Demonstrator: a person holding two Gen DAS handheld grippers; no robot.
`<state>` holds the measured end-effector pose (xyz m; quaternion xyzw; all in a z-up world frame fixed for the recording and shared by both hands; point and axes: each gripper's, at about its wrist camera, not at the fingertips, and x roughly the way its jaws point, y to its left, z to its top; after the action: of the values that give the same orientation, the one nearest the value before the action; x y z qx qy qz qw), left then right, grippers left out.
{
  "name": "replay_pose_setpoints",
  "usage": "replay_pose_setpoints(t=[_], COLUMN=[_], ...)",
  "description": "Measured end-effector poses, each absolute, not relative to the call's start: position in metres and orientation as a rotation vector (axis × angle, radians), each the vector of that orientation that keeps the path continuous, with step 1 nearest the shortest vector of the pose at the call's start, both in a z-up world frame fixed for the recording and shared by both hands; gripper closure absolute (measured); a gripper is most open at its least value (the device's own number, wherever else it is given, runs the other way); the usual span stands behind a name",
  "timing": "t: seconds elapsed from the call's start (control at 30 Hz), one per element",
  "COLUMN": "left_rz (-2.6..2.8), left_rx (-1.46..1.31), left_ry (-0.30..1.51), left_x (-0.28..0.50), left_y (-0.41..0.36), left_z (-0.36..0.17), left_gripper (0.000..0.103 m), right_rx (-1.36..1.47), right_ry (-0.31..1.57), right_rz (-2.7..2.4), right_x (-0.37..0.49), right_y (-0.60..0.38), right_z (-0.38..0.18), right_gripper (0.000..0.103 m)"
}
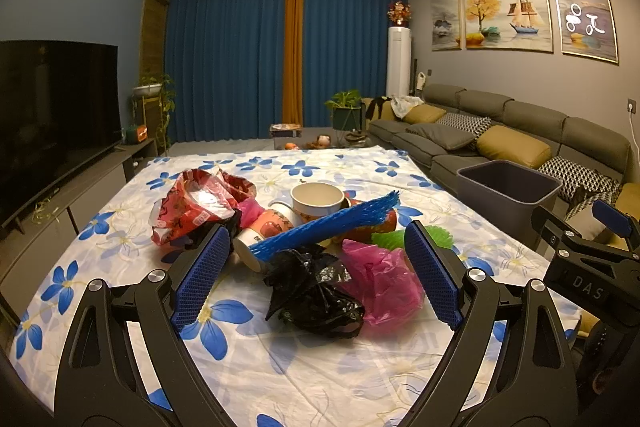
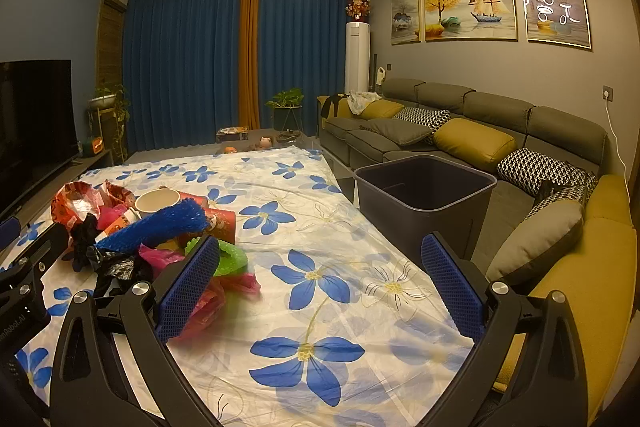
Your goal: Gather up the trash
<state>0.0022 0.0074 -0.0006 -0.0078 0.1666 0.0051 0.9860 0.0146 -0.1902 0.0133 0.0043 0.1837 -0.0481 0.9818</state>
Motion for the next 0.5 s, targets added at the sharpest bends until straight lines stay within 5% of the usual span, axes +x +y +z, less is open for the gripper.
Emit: replay_pose_setpoints(t=[0.5], left_rz=[0.011], left_rx=[-0.019], left_ry=[0.337], left_x=[0.0031], left_y=[0.0083], left_z=[-0.0020], left_gripper=[0.015], right_rx=[0.005], right_ry=[0.371], right_rz=[-0.102], right_x=[0.0163], right_y=[-0.1922], right_z=[0.0122], right_gripper=[0.005])
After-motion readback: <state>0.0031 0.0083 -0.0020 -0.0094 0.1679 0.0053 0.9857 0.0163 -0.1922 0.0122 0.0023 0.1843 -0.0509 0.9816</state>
